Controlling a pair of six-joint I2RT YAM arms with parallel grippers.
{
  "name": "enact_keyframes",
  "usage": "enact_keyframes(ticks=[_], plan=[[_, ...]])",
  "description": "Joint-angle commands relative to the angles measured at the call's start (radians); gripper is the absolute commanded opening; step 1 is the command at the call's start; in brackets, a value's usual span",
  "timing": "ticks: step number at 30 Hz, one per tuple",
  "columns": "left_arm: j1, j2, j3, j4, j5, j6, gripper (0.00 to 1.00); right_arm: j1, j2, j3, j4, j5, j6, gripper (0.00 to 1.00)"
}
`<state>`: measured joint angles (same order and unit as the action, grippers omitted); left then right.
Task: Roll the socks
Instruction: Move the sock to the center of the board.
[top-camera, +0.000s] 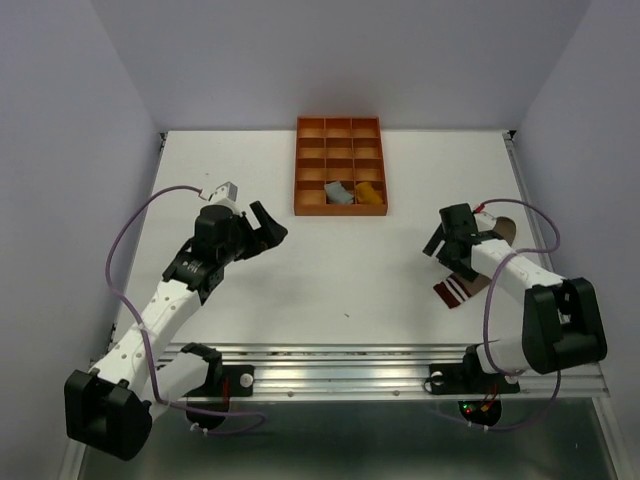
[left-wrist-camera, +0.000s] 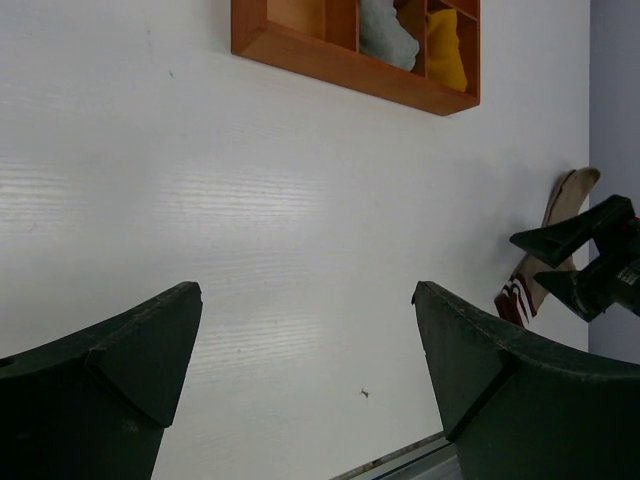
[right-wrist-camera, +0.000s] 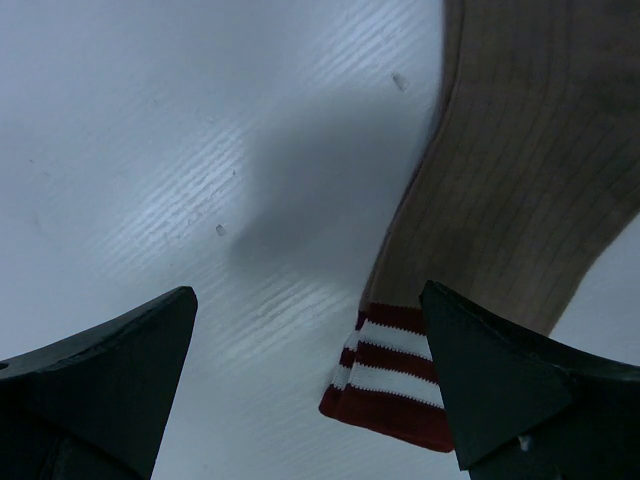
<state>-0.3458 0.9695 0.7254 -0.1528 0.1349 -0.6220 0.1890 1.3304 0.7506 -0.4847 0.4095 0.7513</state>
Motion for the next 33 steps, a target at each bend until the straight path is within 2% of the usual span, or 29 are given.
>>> enact_keyframes(ticks=[1, 6, 8, 11, 12, 15, 16, 19, 26, 33], plan=[[-0.007, -0.057, -0.011, 0.022, 0.014, -0.018, 0.99, -0.008, 0.081, -0.003, 0.072, -0.103, -0.016, 1.00], [-0.007, -0.060, -0.021, 0.007, 0.005, -0.021, 0.99, 0.001, 0.121, -0.089, 0.194, -0.316, -0.099, 1.00], [-0.007, -0.054, -0.023, 0.007, 0.000, -0.025, 0.99, 0.062, 0.139, -0.103, 0.222, -0.362, -0.116, 1.00], [-0.007, -0.038, -0.032, 0.004, 0.002, -0.031, 0.99, 0.183, 0.182, -0.074, 0.232, -0.344, -0.154, 1.00], [-0.007, -0.037, -0.035, 0.002, -0.003, -0.039, 0.99, 0.272, 0.223, -0.060, 0.233, -0.333, -0.159, 1.00], [-0.007, -0.038, -0.040, -0.010, -0.017, -0.044, 0.99, 0.406, 0.285, -0.020, 0.276, -0.353, -0.173, 1.00], [-0.007, -0.040, -0.038, -0.017, -0.026, -0.051, 0.99, 0.500, 0.324, 0.004, 0.294, -0.354, -0.182, 1.00], [-0.007, -0.051, -0.043, -0.044, -0.046, -0.064, 0.99, 0.636, 0.395, 0.073, 0.301, -0.311, -0.193, 1.00], [-0.007, -0.052, -0.083, -0.065, -0.063, -0.091, 0.99, 0.837, 0.475, 0.229, 0.267, -0.289, -0.231, 1.00], [-0.007, -0.075, -0.087, -0.076, -0.064, -0.104, 0.99, 0.899, 0.412, 0.363, 0.278, -0.342, -0.365, 1.00]])
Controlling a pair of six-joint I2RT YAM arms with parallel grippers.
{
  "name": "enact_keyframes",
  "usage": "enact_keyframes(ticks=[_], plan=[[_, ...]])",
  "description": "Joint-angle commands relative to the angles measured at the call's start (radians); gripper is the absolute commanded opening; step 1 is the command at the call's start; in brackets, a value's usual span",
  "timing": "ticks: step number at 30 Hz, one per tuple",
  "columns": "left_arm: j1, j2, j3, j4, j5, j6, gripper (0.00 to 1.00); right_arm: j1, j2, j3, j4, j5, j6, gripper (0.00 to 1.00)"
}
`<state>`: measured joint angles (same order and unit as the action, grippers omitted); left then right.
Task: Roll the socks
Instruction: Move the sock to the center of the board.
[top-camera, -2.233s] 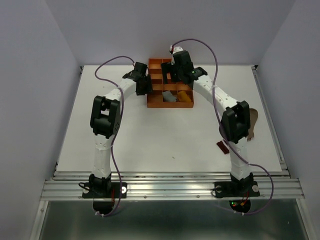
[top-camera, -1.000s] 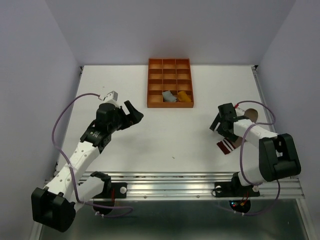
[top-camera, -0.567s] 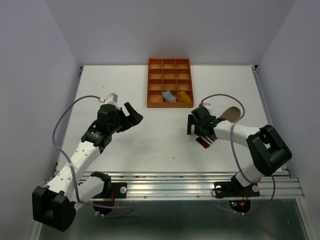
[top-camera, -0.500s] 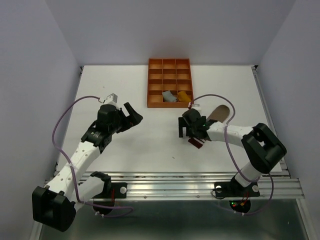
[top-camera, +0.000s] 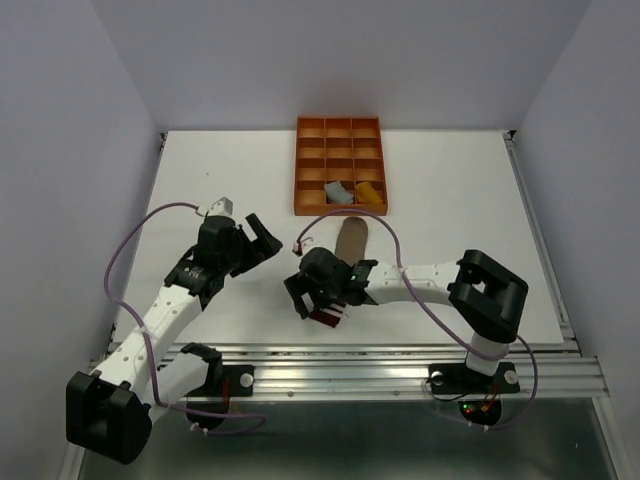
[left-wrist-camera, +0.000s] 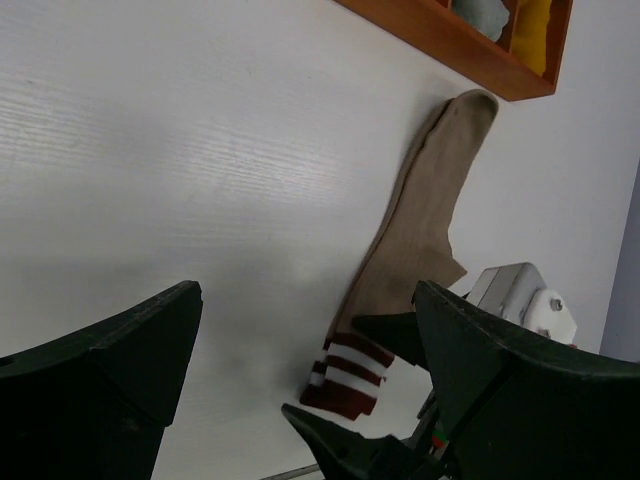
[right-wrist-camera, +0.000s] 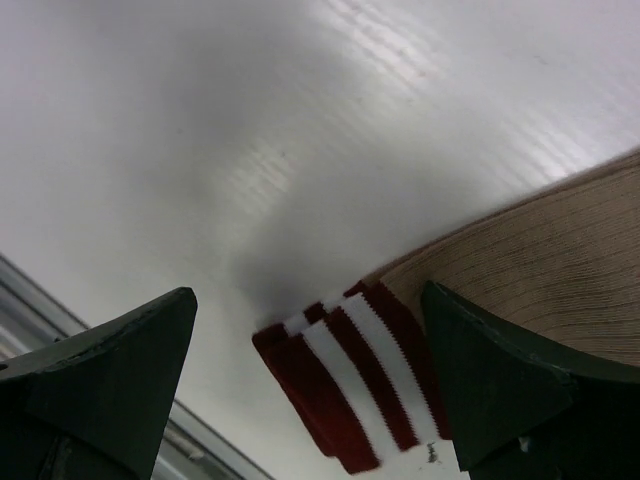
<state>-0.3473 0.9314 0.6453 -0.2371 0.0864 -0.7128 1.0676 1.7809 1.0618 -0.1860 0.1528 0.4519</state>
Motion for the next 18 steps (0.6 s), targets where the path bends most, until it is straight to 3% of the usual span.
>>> enact_keyframes(ticks=[1, 10, 18], plan=[[-0.005, -0.040, -0.009, 0.009, -0.014, -0.014, 0.99, 0.020, -0.069, 0.061, -0.018, -0.088, -0.073, 1.00], [-0.005, -0.029, -0.009, -0.005, 0.015, 0.001, 0.99, 0.020, -0.331, -0.086, -0.113, -0.082, -0.189, 1.00], [-0.007, -0.029, -0.019, -0.047, 0.015, 0.007, 0.99, 0.167, -0.289, -0.152, -0.167, 0.007, -0.288, 1.00]])
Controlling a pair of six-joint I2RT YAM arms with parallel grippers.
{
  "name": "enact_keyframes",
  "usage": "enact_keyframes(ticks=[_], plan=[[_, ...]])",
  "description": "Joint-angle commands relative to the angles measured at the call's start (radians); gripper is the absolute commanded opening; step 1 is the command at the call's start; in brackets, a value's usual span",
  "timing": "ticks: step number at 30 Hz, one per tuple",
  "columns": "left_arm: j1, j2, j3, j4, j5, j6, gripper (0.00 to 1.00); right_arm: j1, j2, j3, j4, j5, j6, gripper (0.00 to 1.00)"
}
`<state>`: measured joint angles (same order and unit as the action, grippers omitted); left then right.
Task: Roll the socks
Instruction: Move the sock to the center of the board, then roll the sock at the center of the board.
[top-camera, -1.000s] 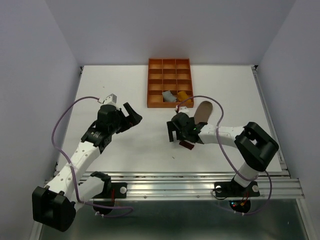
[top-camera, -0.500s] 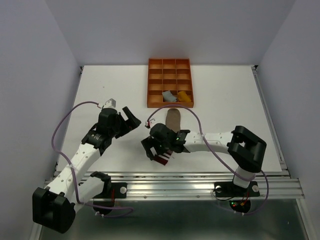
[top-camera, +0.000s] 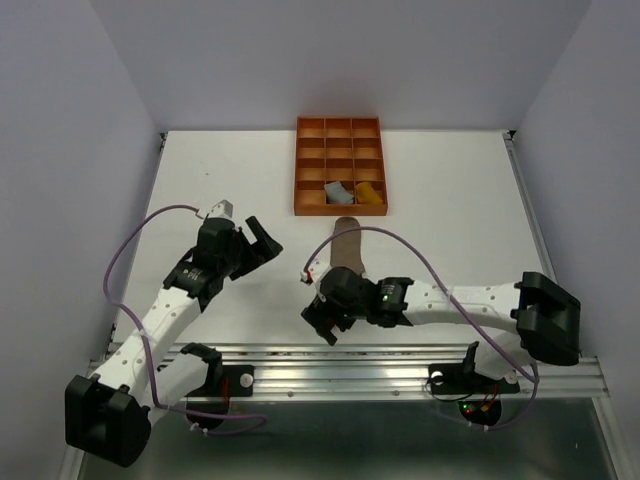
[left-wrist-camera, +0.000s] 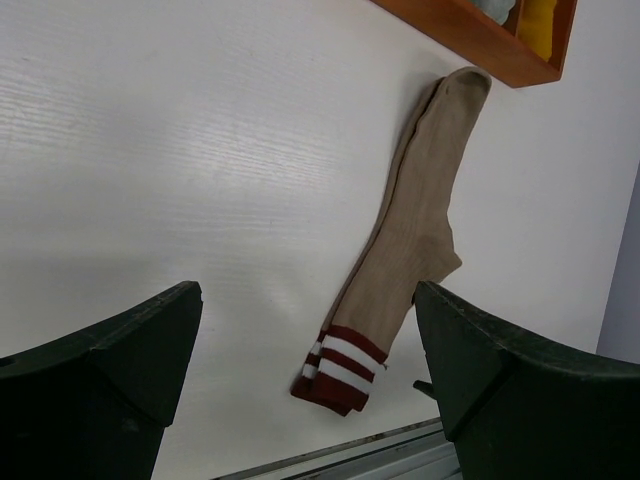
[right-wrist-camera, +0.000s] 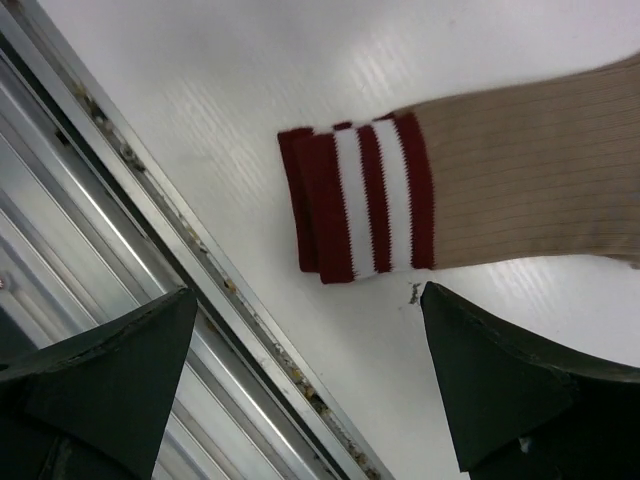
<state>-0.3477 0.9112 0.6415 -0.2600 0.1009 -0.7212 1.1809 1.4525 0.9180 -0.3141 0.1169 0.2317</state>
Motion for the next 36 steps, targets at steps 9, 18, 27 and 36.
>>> enact_keyframes(ticks=[9, 18, 27, 36], plan=[[-0.007, -0.015, -0.043, -0.021, 0.006, 0.020, 0.99, 0.108, 0.098, -0.004, 0.050, 0.274, -0.132, 0.96], [-0.007, 0.014, -0.034, -0.013, 0.011, 0.028, 0.99, 0.126, 0.197, 0.027, 0.075, 0.234, -0.184, 0.86], [-0.007, 0.034, -0.032, -0.010, 0.014, 0.032, 0.99, 0.126, 0.221, 0.018, 0.112, 0.247, -0.190, 0.65], [-0.007, 0.055, -0.028, -0.008, 0.016, 0.037, 0.99, 0.126, 0.233, 0.022, 0.109, 0.182, -0.160, 0.22]])
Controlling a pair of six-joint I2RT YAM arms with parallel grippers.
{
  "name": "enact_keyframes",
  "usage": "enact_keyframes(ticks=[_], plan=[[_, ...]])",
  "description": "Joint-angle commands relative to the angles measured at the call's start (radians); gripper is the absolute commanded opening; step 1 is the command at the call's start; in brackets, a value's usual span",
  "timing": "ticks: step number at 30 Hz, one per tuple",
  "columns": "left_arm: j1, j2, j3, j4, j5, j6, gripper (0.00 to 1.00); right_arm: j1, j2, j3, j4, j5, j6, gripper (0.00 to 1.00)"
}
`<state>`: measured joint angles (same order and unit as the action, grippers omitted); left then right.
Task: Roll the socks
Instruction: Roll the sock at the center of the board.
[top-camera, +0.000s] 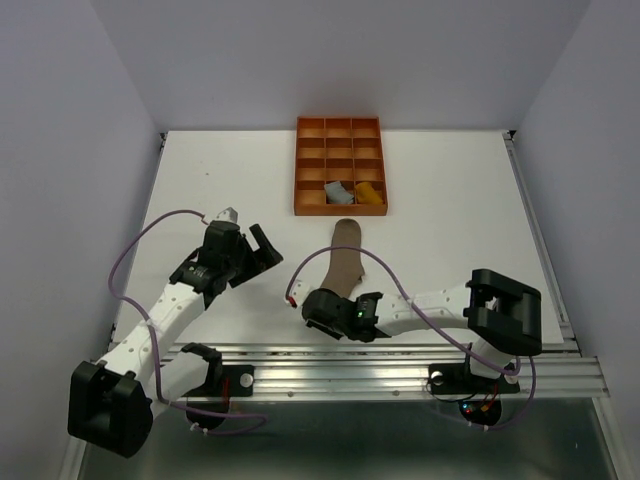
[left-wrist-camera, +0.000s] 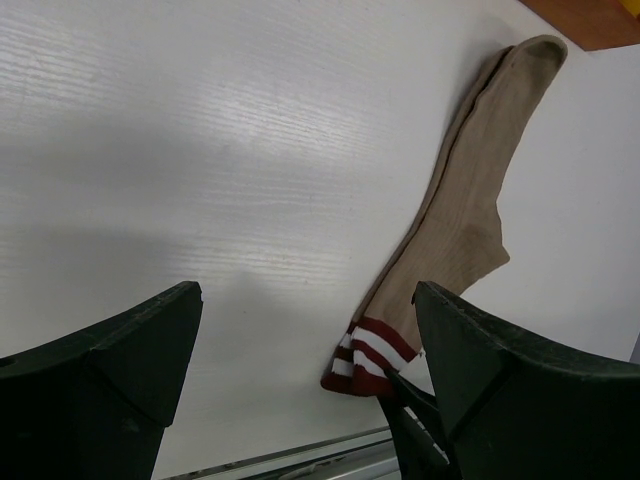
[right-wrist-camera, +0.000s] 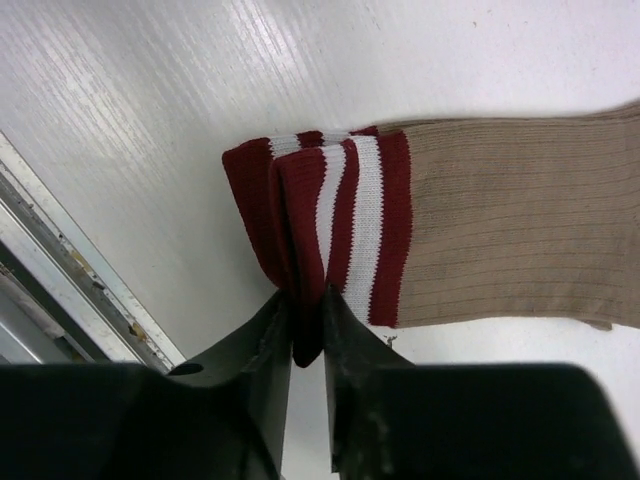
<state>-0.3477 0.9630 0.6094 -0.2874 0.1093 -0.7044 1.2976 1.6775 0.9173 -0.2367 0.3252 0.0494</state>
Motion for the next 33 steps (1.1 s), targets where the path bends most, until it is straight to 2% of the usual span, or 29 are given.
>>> enact_keyframes(ticks=[1, 2, 6, 10, 18, 25, 33], plan=[[-0.007, 0.005, 0.004, 0.019, 0.012, 0.020, 0.99, 0.009, 0.008, 0.034, 0.017, -0.056, 0.044, 0.19], [-0.005, 0.005, 0.004, 0.019, 0.015, 0.020, 0.99, 0.009, 0.007, 0.043, 0.010, -0.067, 0.065, 0.14], [-0.007, -0.001, -0.005, 0.024, 0.038, 0.023, 0.99, 0.009, -0.031, 0.075, -0.007, -0.149, 0.145, 0.12], [-0.007, -0.010, -0.020, 0.031, 0.081, 0.023, 0.99, -0.036, -0.077, 0.086, -0.007, -0.248, 0.222, 0.12], [-0.008, 0.000, -0.045, 0.027, 0.138, 0.025, 0.99, -0.139, -0.044, 0.078, 0.002, -0.405, 0.288, 0.12], [-0.022, -0.001, -0.059, 0.022, 0.151, 0.019, 0.99, -0.265, -0.039, 0.015, 0.126, -0.658, 0.378, 0.10], [-0.056, 0.005, -0.083, 0.039, 0.168, -0.001, 0.99, -0.369, 0.007, -0.020, 0.178, -0.774, 0.458, 0.10]])
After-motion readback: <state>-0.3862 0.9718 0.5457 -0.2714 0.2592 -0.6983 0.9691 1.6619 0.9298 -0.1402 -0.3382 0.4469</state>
